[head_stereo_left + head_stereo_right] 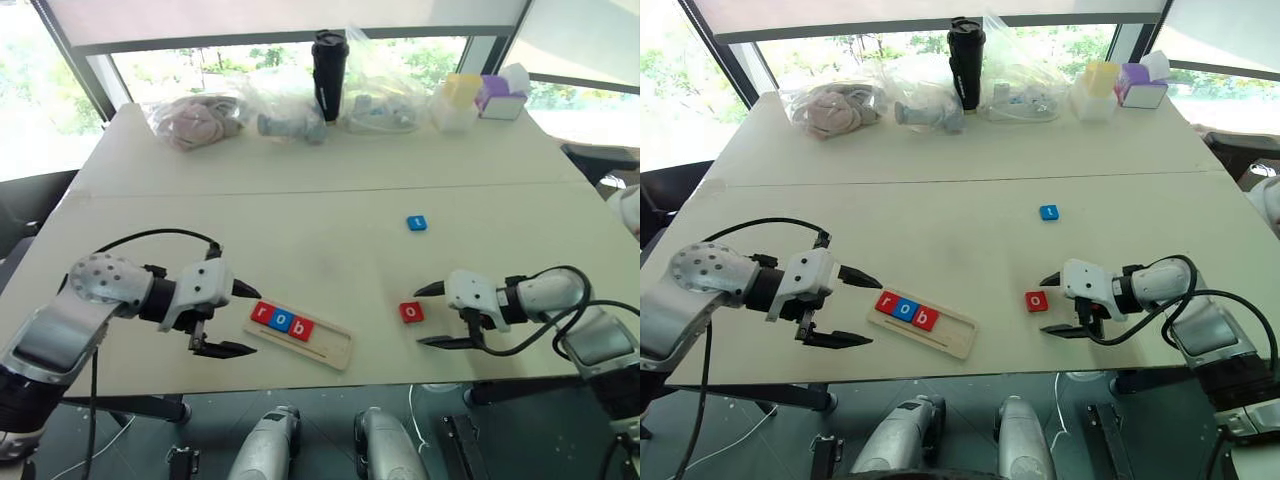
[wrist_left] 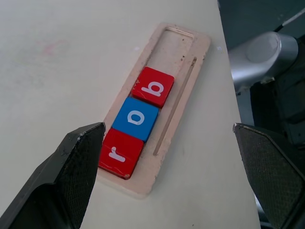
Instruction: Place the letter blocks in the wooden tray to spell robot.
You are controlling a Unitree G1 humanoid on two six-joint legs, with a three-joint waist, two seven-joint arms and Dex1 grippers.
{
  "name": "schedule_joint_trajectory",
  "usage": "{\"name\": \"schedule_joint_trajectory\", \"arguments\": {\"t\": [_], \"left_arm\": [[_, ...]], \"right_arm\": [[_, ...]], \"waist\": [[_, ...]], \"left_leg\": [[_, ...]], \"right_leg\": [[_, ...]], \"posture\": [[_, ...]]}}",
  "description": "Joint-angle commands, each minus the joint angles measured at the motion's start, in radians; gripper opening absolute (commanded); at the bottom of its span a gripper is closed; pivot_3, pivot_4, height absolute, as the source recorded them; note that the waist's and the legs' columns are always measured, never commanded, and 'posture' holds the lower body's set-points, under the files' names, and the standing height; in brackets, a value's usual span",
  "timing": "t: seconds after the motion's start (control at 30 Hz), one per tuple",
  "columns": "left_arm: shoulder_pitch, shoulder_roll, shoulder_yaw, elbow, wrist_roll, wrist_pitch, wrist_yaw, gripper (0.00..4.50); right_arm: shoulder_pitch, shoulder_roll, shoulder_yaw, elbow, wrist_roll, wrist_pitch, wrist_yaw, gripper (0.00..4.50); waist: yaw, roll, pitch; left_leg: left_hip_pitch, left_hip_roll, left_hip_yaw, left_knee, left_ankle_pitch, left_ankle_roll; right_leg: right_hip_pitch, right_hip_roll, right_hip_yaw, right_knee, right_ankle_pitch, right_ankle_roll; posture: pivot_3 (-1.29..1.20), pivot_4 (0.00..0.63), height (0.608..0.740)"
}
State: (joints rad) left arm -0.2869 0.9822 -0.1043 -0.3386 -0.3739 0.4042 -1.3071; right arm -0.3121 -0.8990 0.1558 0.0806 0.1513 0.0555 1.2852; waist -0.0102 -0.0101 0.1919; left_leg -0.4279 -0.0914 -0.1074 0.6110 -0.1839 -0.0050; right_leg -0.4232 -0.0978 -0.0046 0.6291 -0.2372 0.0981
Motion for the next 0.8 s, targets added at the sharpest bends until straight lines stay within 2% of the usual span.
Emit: {"name": "schedule_joint_trajectory", "arguments": {"t": [0.03, 0.1, 0.13, 0.2, 0.33, 0.43, 0.53, 0.63, 0.8], "left_arm": [[-0.014, -0.008, -0.002, -0.025, 0.006, -0.01, 0.01, 4.5], [-0.017, -0.013, -0.005, -0.023, 0.011, -0.011, 0.013, 4.5], [-0.017, -0.015, -0.005, -0.022, 0.013, -0.011, 0.014, 4.5], [-0.014, -0.016, -0.004, -0.019, 0.015, -0.012, 0.018, 4.5], [0.002, -0.014, 0.003, -0.018, 0.022, -0.014, 0.029, 4.5], [0.003, -0.012, 0.02, 0.003, 0.022, -0.011, 0.043, 4.5], [-0.013, -0.014, 0.019, 0.014, 0.019, -0.003, 0.049, 4.5], [-0.031, -0.019, 0.012, 0.013, 0.012, 0.008, 0.05, 4.5], [-0.057, -0.038, -0.027, 0.036, 0.027, -0.01, 0.029, 4.5]], "right_arm": [[-0.031, 0.023, 0.004, 0.037, -0.014, -0.014, -0.005, 2.44], [-0.037, 0.028, 0.002, 0.037, -0.011, -0.003, 0.001, 1.44], [-0.036, 0.029, -0.004, 0.026, -0.002, 0.014, 0.0, 1.15], [-0.032, 0.025, -0.015, -0.006, 0.012, 0.051, -0.003, 1.15], [-0.015, 0.013, -0.073, -0.176, 0.086, 0.271, -0.064, 1.15], [-0.005, 0.032, -0.117, -0.484, 0.207, 0.629, -0.199, 1.15], [-0.019, 0.099, -0.13, -0.683, 0.297, 0.895, -0.347, 1.15], [-0.045, 0.177, -0.105, -0.788, 0.322, 1.075, -0.485, 1.15], [-0.075, 0.27, 0.039, -0.839, 0.234, 1.197, -0.705, 1.15]], "waist": [[-0.002, 0.0, 0.0], [-0.002, 0.0, 0.0], [-0.001, 0.0, 0.0], [0.0, 0.0, 0.0], [0.0, 0.0, 0.0], [0.0, 0.001, 0.0], [0.0, 0.0, 0.0], [0.003, 0.0, 0.0], [0.006, 0.0, 0.0]], "left_leg": [[0.0, 0.0, 0.0, 0.0, 0.0, 0.0], [0.001, 0.0, 0.0, 0.0, 0.0, 0.0], [0.001, 0.0, 0.0, 0.0, 0.0, 0.0], [0.001, 0.0, 0.0, 0.0, 0.0, 0.0], [0.001, 0.0, 0.0, 0.0, 0.0, 0.0], [0.0, 0.0, 0.0, -0.001, 0.0, 0.0], [0.0, 0.001, -0.001, -0.001, 0.0, 0.0], [-0.001, 0.001, -0.001, 0.0, -0.001, -0.002], [-0.001, 0.0, 0.0, 0.0, -0.001, -0.002]], "right_leg": [[0.0, 0.0, 0.0, 0.0, 0.0, 0.0], [0.0, 0.0, 0.0, 0.001, 0.0, 0.0], [0.0, 0.0, 0.0, 0.001, 0.0, 0.0], [0.0, 0.0, 0.0, 0.001, 0.0, 0.0], [-0.001, 0.0, 0.001, 0.001, 0.0, 0.0], [-0.002, 0.0, 0.001, 0.002, 0.0, 0.0], [-0.003, 0.001, 0.001, 0.002, 0.0, 0.0], [-0.002, 0.0, 0.001, 0.002, 0.0, 0.0], [-0.002, -0.001, 0.001, 0.0, 0.0, 0.0]], "posture": [[0.0, 0.15, 0.74], [0.0, 0.15, 0.74], [0.0, 0.15, 0.74], [0.0, 0.15, 0.74], [0.0, 0.15, 0.74], [0.0, 0.15, 0.74], [0.0, 0.15, 0.74], [0.0, 0.15, 0.74], [0.0, 0.15, 0.74]]}}
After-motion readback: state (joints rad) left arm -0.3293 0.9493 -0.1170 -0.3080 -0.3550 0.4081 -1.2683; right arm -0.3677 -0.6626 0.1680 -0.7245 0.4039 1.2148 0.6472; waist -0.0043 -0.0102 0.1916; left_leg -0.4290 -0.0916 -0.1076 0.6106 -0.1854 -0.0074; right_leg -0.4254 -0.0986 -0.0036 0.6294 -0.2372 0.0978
